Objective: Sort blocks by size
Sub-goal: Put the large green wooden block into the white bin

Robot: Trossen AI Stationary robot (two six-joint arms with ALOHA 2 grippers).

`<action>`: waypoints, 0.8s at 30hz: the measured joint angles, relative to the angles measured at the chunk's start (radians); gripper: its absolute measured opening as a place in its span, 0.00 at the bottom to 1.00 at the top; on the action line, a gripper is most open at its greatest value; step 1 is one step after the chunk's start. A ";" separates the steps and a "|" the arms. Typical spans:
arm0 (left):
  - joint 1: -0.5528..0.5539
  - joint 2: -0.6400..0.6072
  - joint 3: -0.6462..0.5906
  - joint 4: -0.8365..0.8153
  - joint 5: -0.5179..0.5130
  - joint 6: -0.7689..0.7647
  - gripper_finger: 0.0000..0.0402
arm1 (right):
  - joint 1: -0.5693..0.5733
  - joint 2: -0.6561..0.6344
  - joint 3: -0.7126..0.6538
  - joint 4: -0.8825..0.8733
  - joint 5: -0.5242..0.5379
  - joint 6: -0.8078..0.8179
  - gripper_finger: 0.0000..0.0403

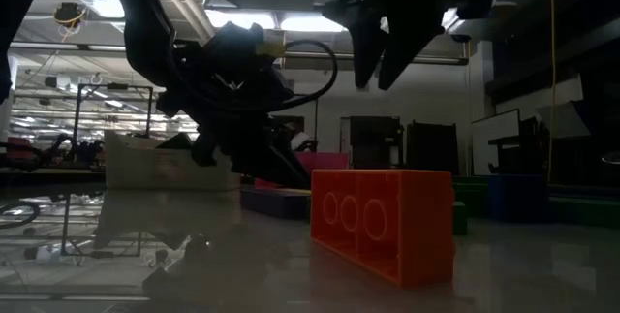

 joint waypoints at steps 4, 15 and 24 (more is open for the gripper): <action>-0.018 0.002 -0.001 0.021 -0.043 -0.003 0.36 | 0.003 0.000 0.000 0.000 0.002 0.003 0.40; -0.056 0.002 -0.001 0.038 -0.114 0.053 0.45 | 0.003 0.001 0.000 0.001 0.003 0.003 0.40; -0.061 0.002 -0.001 0.061 -0.116 0.080 0.45 | 0.002 0.001 0.000 0.002 0.003 0.002 0.40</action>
